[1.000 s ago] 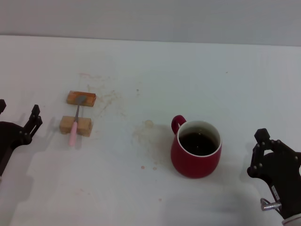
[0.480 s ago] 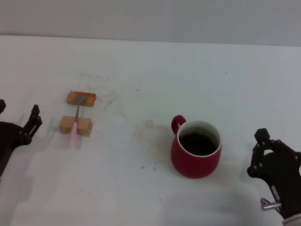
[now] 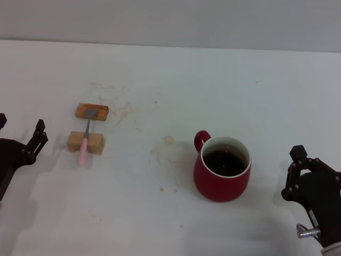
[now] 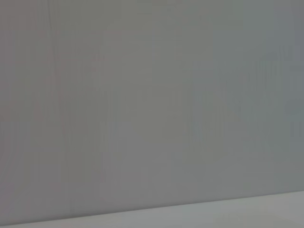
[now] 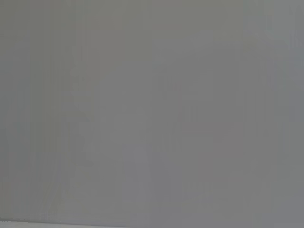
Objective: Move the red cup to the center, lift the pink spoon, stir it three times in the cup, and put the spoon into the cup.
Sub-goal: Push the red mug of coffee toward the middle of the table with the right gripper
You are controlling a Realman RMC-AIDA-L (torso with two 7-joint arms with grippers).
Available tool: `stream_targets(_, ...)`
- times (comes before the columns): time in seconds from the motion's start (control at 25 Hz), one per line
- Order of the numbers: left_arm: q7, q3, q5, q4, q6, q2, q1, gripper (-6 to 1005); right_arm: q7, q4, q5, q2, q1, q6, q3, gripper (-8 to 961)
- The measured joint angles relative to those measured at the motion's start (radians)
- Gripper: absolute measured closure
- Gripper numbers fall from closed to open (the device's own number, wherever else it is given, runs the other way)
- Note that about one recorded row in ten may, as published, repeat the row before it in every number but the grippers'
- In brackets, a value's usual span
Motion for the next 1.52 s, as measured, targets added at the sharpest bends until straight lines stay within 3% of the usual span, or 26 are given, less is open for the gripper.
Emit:
stream_targets(0.64, 0.000, 0.006, 0.000, 0.000, -0.002, -0.001, -0.018, 155, 0.056, -0.039, -0.001, 0.000, -0.038, -0.079, 0.050, 952)
stream_targets(1.52, -0.004, 0.008, 0.000, 0.000, -0.010, 0.003, -0.026, 155, 0.044, -0.048, 0.000, 0.000, -0.053, -0.079, 0.073, 952)
